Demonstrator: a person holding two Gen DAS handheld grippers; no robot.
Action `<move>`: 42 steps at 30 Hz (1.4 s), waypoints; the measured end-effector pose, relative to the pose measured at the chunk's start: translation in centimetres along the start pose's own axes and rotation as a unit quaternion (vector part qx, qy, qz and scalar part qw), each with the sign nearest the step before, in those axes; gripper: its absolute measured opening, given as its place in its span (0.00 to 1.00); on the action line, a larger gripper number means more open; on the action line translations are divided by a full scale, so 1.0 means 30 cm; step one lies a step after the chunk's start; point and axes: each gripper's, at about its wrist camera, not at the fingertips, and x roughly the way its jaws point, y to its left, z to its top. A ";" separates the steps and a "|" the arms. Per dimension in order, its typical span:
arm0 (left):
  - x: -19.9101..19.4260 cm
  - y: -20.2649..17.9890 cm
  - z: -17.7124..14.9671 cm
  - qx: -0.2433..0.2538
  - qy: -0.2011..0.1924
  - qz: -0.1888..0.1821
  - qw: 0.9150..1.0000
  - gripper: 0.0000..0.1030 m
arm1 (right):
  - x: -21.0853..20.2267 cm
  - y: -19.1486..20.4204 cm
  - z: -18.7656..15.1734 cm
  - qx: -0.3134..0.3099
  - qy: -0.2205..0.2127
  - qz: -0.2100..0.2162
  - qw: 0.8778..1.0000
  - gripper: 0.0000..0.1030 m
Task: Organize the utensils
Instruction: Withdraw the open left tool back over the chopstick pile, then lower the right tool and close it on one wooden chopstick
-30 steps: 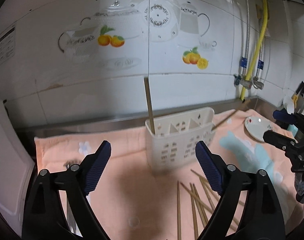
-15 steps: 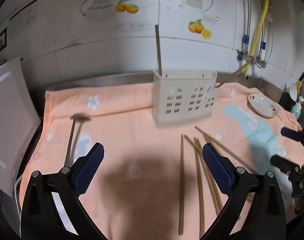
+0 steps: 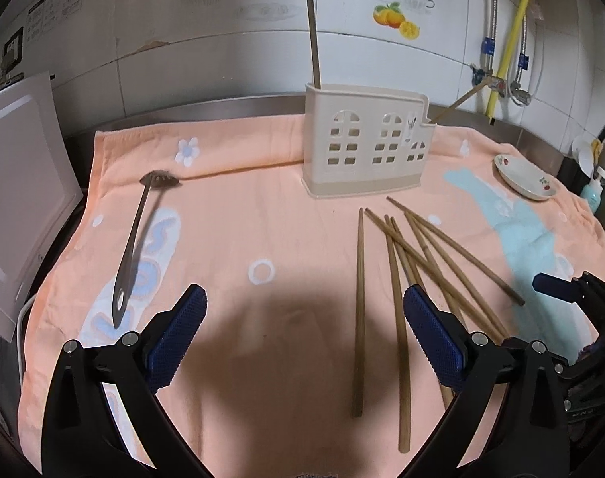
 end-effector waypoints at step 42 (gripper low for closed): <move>0.040 0.007 -0.092 -0.008 0.029 -0.018 0.999 0.94 | 0.141 -0.036 -0.003 0.032 0.060 0.035 0.997 0.33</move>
